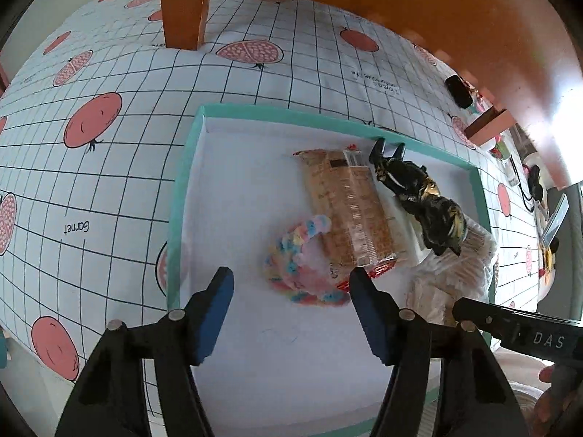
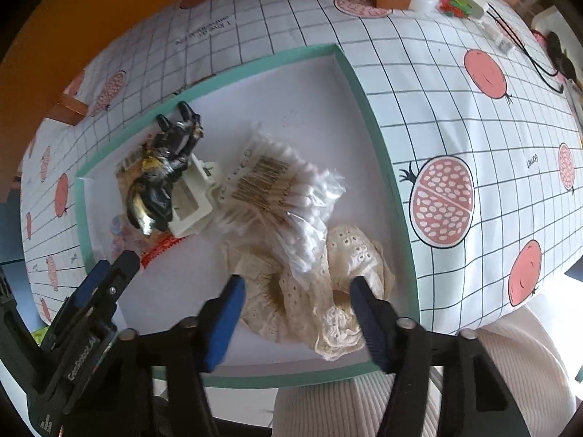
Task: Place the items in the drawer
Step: 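Grasp the rainbow pipe-cleaner toy with the left tool while the right tool grasps the lace scrunchie, then lift the pipe-cleaner toy and scrunchie and carry both into the open drawer, then open the left tool to drop the pipe-cleaner toy while the right tool releases the scrunchie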
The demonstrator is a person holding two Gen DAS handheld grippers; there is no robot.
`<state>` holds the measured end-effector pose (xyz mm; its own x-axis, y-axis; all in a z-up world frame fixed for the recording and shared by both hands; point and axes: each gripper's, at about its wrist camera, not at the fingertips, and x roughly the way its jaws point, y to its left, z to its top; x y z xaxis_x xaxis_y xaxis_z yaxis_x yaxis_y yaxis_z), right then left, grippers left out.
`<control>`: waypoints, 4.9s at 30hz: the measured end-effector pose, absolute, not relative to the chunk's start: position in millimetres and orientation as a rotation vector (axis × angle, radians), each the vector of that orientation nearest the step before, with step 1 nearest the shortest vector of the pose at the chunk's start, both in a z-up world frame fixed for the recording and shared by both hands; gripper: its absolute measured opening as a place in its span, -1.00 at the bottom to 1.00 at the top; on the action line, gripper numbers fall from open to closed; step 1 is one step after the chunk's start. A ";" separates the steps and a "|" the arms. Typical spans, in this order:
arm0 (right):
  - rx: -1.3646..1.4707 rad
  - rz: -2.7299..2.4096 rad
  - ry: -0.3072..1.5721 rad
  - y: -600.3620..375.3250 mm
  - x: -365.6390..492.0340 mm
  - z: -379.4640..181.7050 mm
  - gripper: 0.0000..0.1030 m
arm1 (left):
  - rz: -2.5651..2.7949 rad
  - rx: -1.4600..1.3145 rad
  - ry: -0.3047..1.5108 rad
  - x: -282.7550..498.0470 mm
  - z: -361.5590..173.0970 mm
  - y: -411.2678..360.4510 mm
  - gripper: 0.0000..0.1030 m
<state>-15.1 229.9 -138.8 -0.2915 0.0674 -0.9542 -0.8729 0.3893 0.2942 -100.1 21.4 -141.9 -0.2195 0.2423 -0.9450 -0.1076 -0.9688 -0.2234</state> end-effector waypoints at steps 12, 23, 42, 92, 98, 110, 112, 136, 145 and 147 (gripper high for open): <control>-0.767 1.132 1.562 219.6 -14.7 -135.5 -0.78 | 2.277 -1.809 -0.160 -99.7 -145.7 19.0 -0.62; -0.812 1.321 1.451 202.6 -3.3 -113.7 -0.87 | 2.294 -1.823 -0.173 -87.1 -143.0 5.1 -0.77; -0.373 1.679 1.375 194.0 -12.6 -62.8 -0.87 | 2.371 -1.717 -0.117 -74.2 -102.5 6.2 -0.77; -0.262 1.762 0.653 250.9 35.7 196.6 -0.87 | 2.643 -0.951 0.031 -127.8 169.4 31.0 -0.77; -0.335 1.716 0.704 279.6 38.1 157.3 -0.87 | 2.635 -1.058 0.097 -162.1 147.3 45.9 -0.77; -0.523 1.679 0.765 314.5 31.5 100.6 -0.87 | 2.590 -1.252 0.213 -211.6 100.5 68.0 -0.77; -0.545 1.681 0.774 318.1 28.1 96.3 -0.87 | 2.581 -1.284 0.221 -218.0 94.8 70.4 -0.77; -0.614 1.659 0.804 316.5 14.4 88.2 0.02 | 2.565 -1.384 0.165 -206.6 90.5 60.6 0.11; -0.616 1.667 0.772 304.0 7.3 100.9 0.54 | 2.600 -1.344 0.131 -190.8 108.9 52.4 0.26; -0.617 1.670 0.765 300.2 5.5 103.0 0.66 | 2.609 -1.328 0.127 -184.5 114.6 51.4 0.53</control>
